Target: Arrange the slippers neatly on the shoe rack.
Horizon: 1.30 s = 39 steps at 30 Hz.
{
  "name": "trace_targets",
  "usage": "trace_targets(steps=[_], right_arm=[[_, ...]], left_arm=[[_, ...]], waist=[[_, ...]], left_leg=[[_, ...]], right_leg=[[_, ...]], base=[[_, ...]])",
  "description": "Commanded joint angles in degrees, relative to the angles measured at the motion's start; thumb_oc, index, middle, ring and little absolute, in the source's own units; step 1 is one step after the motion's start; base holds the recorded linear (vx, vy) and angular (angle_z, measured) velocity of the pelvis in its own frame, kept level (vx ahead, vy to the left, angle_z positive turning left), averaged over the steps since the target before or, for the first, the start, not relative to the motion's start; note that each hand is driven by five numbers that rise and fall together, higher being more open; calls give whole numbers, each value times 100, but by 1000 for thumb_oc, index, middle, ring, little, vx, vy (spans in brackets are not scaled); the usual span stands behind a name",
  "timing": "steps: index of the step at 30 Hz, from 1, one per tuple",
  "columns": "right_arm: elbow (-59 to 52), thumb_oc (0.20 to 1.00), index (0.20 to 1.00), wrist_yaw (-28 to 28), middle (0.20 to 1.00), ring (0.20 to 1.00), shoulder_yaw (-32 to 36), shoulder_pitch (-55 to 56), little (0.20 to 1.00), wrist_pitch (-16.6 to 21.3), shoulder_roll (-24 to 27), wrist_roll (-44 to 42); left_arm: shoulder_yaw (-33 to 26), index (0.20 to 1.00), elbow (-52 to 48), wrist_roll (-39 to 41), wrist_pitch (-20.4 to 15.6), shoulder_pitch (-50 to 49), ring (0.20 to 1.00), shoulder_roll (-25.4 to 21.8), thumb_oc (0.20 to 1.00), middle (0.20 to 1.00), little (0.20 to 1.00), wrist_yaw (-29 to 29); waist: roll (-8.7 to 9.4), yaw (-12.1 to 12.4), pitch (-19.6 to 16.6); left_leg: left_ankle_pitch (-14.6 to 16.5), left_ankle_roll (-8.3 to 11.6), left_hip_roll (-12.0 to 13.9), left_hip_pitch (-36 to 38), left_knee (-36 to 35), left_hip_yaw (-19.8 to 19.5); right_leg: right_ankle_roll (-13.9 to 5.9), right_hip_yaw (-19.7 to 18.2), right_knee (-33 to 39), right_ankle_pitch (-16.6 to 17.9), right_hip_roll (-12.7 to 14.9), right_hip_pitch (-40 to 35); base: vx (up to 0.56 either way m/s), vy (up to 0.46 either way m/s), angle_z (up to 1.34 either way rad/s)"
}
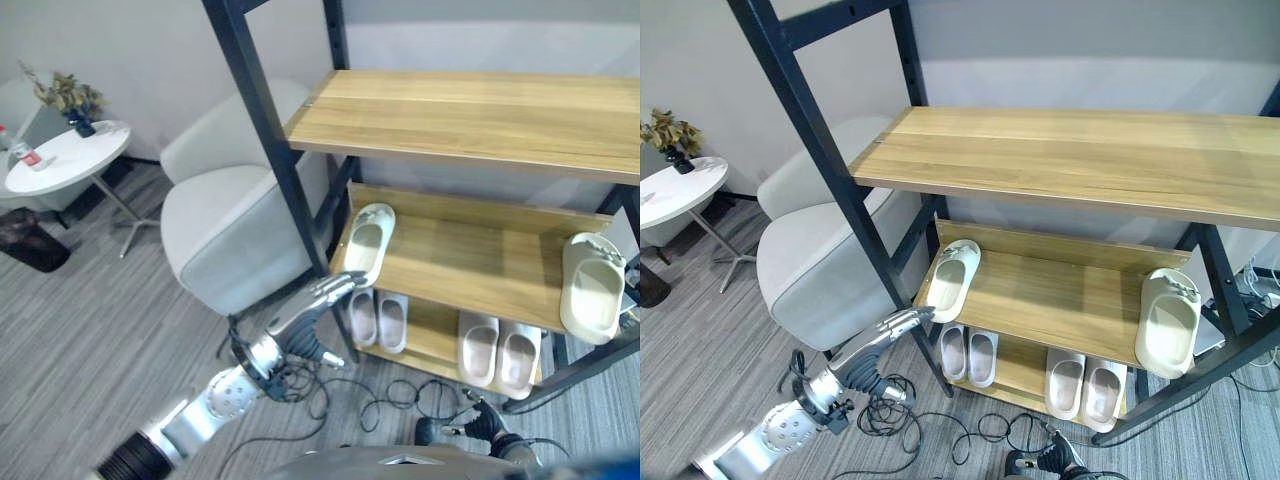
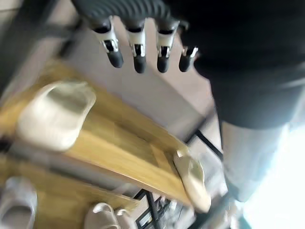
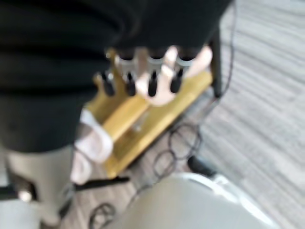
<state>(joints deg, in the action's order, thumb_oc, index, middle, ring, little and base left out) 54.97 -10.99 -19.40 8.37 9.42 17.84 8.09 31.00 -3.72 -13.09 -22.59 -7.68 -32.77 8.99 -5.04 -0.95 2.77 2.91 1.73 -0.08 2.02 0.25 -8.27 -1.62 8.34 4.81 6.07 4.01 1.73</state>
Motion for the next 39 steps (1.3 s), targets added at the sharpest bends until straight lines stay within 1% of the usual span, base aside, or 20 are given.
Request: trace_targets(steps=[1, 3, 10, 11, 12, 20, 22, 23, 27, 29, 34, 36, 39], right_arm=[[-130, 1000, 1000, -187, 1000, 1000, -46, -59, 1000, 60, -199, -99], [-181, 1000, 1000, -229, 1000, 1000, -32, -23, 1000, 56, -212, -120], [-458, 1000, 1000, -258, 1000, 1000, -44, 85, 1000, 64, -149, -127], [-452, 1000, 1000, -287, 1000, 1000, -63, 66, 1000, 49, -157, -140], [-438, 1000, 1000, -289, 1000, 1000, -73, 56, 1000, 38, -158, -144], [-417, 1000, 1000, -342, 1000, 1000, -133, 9, 1000, 19, -148, -107], [-398, 1000, 1000, -376, 1000, 1000, -136, -23, 1000, 4, -149, -127], [-405, 1000, 1000, -373, 1000, 1000, -147, -13, 1000, 10, -145, -126], [-355, 1000, 1000, -504, 1000, 1000, -125, -39, 1000, 11, -142, -92], [-311, 1000, 1000, -533, 1000, 1000, -124, -50, 1000, 4, -146, -92], [-266, 1000, 1000, -585, 1000, 1000, -154, -97, 1000, -2, -138, -71], [-268, 1000, 1000, -616, 1000, 1000, -171, -110, 1000, 0, -126, -79], [-300, 1000, 1000, -654, 1000, 1000, -166, -117, 1000, 17, -91, -70]], left_arm=[[-25, 1000, -224, 266, 61, 146, 1000, 198, 1000, 1000, 1000, 184], [17, 1000, -99, 159, 142, 302, 1000, 266, 1000, 1000, 1000, 234], [234, 1000, 236, -186, 191, 850, 1000, 471, 1000, 1000, 1000, 312], [260, 1000, 421, -54, 253, 949, 1000, 626, 1000, 1000, 1000, 358], [290, 1000, 512, -46, 267, 1033, 1000, 686, 1000, 1000, 1000, 388], [409, 1000, 866, -29, 391, 1459, 1000, 1045, 1000, 1000, 1000, 636], [441, 1000, 1067, -32, 440, 1625, 1000, 1175, 1000, 1000, 1000, 759], [476, 1000, 1124, -159, 453, 1696, 1000, 1175, 1000, 1000, 1000, 802], [424, 1000, 1533, -341, 593, 1988, 1000, 1374, 1000, 1000, 1000, 1212], [425, 1000, 1610, -421, 632, 2102, 1000, 1415, 1000, 1000, 1000, 1321], [462, 1000, 1878, -564, 724, 2356, 1000, 1538, 1000, 1000, 1000, 1515], [514, 1000, 2212, -656, 794, 2570, 1000, 1683, 1000, 1000, 1000, 1693], [520, 1000, 2464, -816, 859, 2792, 1000, 1728, 1000, 1000, 1000, 1868]], waist=[[107, -133, 101], [118, -165, 103], [125, -286, 132], [124, -321, 131], [119, -335, 132], [78, -438, 153], [59, -469, 164], [46, -485, 154], [23, -529, 189], [9, -543, 183], [-25, -586, 197], [-58, -634, 207], [-96, -686, 219]], left_leg=[[196, 203, 18, -305, 464, 300], [189, 199, 28, -310, 448, 305], [184, 193, 44, -324, 421, 358], [177, 196, 54, -333, 418, 380], [176, 197, 61, -333, 418, 387], [174, 198, 72, -325, 400, 433], [172, 201, 80, -308, 391, 446], [224, 202, 90, -272, 371, 450], [132, 199, 87, -311, 328, 469], [183, 202, 98, -277, 306, 473], [171, 197, 93, -289, 270, 493], [166, 193, 92, -281, 239, 515], [160, 191, 90, -267, 196, 548]], right_leg=[[-429, -200, -1009, -1237, 269, -104], [-418, -215, -1011, -1235, 258, -90], [-404, -267, -1041, -1226, 226, -20], [-397, -283, -1043, -1222, 220, 1], [-392, -289, -1048, -1221, 218, 12], [-378, -341, -1084, -1222, 200, 69], [-372, -351, -1101, -1230, 195, 78], [-375, -360, -1106, -1284, 187, 57], [-377, -365, -1116, -1213, 201, 115], [-380, -375, -1127, -1266, 192, 108], [-379, -394, -1152, -1267, 198, 160], [-382, -407, -1171, -1258, 202, 195], [-388, -436, -1191, -1257, 202, 237]], base=[[-6, -40, 4], [-3, -21, 1], [-8, -17, -3], [-19, -34, -18], [-16, -28, -18], [-5, -9, -3], [19, -6, -2], [32, -10, -5], [-18, -19, -8], [40, -24, -6], [8, -3, -1], [0, 0, 0], [0, 0, 0]])
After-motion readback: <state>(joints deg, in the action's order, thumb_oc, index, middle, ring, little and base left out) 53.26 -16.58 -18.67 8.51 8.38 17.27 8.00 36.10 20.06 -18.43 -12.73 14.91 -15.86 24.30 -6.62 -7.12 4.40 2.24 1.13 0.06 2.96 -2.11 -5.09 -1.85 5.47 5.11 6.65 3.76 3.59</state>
